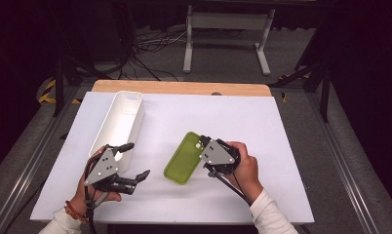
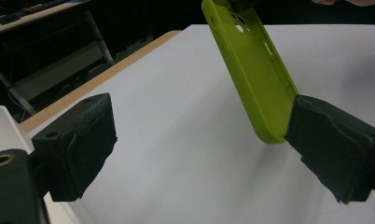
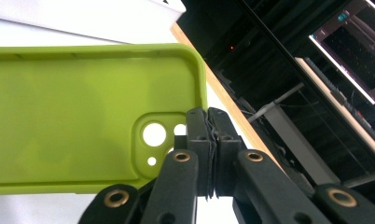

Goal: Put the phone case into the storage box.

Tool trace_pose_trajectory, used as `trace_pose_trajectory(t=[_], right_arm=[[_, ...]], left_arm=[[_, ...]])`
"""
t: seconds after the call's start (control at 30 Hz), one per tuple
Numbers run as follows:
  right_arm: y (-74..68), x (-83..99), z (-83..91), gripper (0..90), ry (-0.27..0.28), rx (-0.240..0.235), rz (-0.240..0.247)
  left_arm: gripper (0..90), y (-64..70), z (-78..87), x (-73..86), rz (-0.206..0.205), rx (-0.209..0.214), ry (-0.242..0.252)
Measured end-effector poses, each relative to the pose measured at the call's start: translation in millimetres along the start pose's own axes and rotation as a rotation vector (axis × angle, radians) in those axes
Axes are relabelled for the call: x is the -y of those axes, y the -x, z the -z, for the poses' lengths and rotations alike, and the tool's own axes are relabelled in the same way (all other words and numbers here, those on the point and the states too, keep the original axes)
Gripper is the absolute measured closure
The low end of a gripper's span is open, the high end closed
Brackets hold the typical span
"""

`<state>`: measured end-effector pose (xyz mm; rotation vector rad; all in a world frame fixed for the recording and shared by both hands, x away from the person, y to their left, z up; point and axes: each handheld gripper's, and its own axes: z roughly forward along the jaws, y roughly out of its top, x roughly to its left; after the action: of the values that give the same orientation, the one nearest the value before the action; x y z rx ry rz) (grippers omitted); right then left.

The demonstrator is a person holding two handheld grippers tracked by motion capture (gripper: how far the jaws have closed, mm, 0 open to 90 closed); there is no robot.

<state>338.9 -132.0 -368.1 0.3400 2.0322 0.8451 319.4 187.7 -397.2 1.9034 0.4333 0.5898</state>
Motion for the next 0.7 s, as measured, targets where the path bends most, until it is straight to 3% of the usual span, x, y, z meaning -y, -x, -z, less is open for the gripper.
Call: trace_pose_trajectory(t=[0.37,0.7], right_arm=[[-17.0,-9.3,0.9,89.3,0.024,-0.017,0.057],[-27.6,-14.3,1.3,89.2,0.035,-0.018,0.103]], left_arm=[[12.0,2.1,-31.4,-21.3,-0.014,0.041,-0.037],[13.9,2.9,-48.8,-29.2,-0.005,0.043,-0.06]])
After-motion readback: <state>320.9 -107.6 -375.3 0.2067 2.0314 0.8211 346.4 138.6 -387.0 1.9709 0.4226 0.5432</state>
